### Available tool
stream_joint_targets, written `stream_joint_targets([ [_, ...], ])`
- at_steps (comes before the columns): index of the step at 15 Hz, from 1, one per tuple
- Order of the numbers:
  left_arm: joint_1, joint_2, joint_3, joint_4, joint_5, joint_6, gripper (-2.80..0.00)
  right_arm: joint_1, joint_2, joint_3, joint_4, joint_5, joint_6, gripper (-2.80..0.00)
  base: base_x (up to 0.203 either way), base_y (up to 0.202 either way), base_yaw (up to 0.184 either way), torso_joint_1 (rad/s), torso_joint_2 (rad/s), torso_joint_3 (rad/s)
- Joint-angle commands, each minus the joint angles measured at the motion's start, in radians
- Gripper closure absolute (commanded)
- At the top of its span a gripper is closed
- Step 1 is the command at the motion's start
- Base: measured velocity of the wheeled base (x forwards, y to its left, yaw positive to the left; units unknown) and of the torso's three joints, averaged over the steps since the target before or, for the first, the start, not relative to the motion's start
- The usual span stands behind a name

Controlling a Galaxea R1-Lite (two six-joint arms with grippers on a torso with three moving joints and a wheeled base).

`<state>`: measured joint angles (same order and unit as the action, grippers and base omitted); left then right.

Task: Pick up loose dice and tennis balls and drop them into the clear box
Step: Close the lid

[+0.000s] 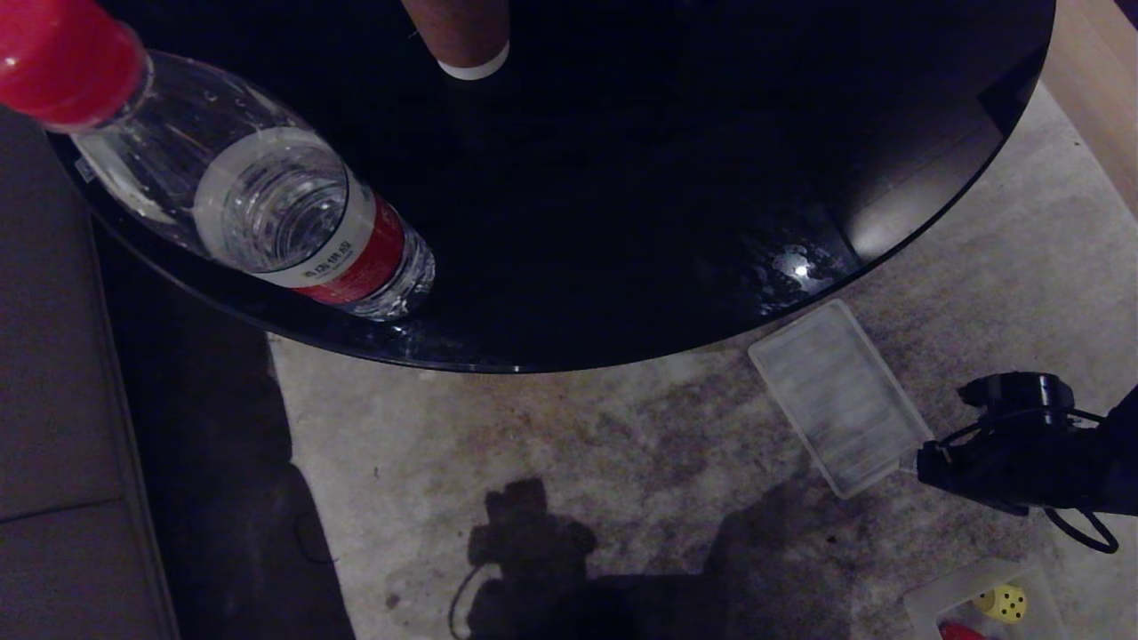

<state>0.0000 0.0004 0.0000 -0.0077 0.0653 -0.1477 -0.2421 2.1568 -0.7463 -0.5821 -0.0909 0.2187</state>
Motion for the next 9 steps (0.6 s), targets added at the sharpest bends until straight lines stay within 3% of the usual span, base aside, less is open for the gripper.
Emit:
stream_joint_targets([
  [1, 0.0, 0.001, 0.0, -0.002, 0.001, -0.001, 0.0, -0.013, 0.073, -0.032, -0.007, 0.0, 0.044, -2.8, 0.0, 0.0, 0.0, 0.0, 0.0, 0.0],
  [9, 0.0, 0.001, 0.0, -0.001, 0.002, -0.001, 0.0, -0.02, 0.249, -0.129, -0.08, 0.101, 0.131, -2.8, 0.0, 0.0, 0.0, 0.0, 0.0, 0.0],
])
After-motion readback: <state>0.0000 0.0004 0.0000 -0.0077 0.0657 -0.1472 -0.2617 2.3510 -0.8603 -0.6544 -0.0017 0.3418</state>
